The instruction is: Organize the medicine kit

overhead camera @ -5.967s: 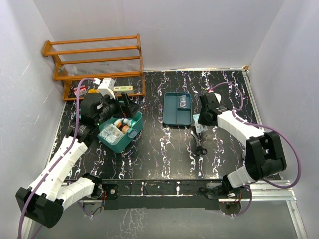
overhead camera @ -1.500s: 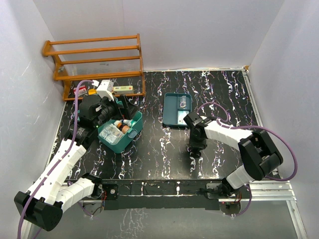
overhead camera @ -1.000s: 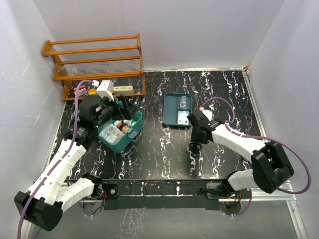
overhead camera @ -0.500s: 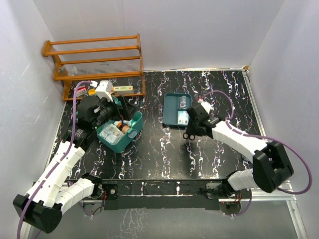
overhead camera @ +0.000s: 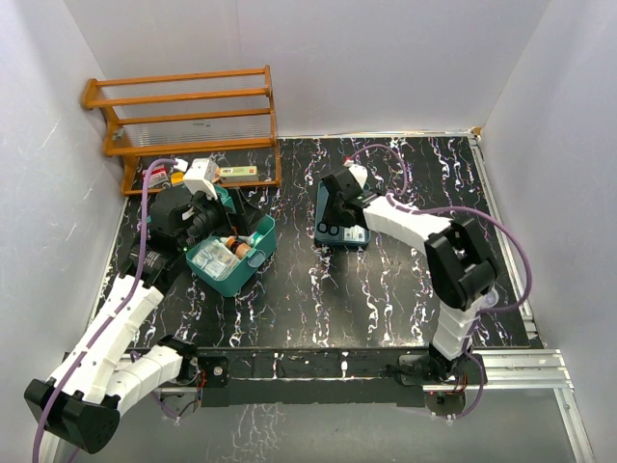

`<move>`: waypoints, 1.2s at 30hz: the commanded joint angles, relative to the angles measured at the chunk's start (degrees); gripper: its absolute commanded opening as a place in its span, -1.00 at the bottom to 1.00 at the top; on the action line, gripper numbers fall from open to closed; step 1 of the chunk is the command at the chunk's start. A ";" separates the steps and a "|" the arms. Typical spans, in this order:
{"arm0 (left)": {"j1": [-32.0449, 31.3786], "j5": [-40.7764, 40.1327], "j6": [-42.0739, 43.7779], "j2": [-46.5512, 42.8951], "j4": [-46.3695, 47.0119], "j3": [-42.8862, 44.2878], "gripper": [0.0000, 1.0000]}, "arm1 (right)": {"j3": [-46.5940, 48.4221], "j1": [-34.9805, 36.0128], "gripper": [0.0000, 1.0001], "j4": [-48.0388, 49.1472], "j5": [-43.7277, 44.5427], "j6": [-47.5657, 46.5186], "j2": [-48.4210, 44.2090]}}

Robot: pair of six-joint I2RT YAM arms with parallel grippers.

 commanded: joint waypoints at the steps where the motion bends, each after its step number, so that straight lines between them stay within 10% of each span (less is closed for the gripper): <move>1: -0.22 -0.85 0.33 -1.68 -0.45 1.69 0.93 | 5.36 0.03 -0.72 2.26 2.74 0.14 3.98; 18: -0.18 -1.35 0.67 -1.74 -1.14 1.79 0.93 | 10.41 0.06 -0.52 -1.55 3.68 -6.06 11.87; 36: -0.20 3.27 3.81 4.83 -15.88 2.99 0.95 | 6.18 -1.58 -0.14 -0.94 0.81 -6.48 0.55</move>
